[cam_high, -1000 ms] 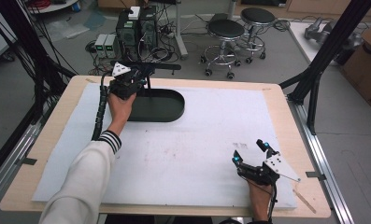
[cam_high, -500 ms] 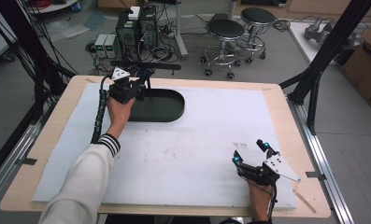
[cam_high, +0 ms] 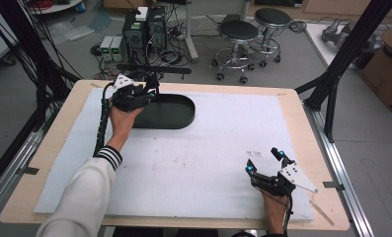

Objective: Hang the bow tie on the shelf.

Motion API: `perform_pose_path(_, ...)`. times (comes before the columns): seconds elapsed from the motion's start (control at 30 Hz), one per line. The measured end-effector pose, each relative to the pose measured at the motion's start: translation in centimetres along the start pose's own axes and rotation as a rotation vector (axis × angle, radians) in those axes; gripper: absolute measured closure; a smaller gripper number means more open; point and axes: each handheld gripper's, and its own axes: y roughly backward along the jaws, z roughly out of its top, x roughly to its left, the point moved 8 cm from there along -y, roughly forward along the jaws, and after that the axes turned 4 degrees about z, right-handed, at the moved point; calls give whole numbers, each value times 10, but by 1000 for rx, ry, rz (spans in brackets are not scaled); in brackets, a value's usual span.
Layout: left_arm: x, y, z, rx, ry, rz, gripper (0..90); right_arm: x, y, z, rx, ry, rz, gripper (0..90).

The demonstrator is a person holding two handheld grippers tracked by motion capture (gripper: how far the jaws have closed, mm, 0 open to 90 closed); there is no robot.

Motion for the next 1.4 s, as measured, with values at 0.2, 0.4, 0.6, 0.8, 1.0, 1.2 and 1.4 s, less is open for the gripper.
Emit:
perform_pose_path(0.2,-3,28,-4,-70,49,-95,225,0,0,0,0,3,-1,39)
perform_pose_path(0.4,-2,67,-19,-108,61,-145,219,1,1,0,-6,5,-2,39)
perform_pose_path(0.6,1,114,-36,-148,26,-181,243,0,1,0,-8,5,-5,39)
perform_pose_path(0.8,7,153,-57,-178,22,-183,207,1,1,0,-8,5,-4,38)
perform_pose_path(1.0,7,187,-94,-209,3,-160,170,1,1,0,-6,4,-4,38)
perform_pose_path(1.2,6,196,-115,-230,-26,-129,149,1,0,0,-5,2,-8,39)
perform_pose_path(1.4,6,197,-116,-241,-19,-124,148,0,1,0,-5,2,-8,38)
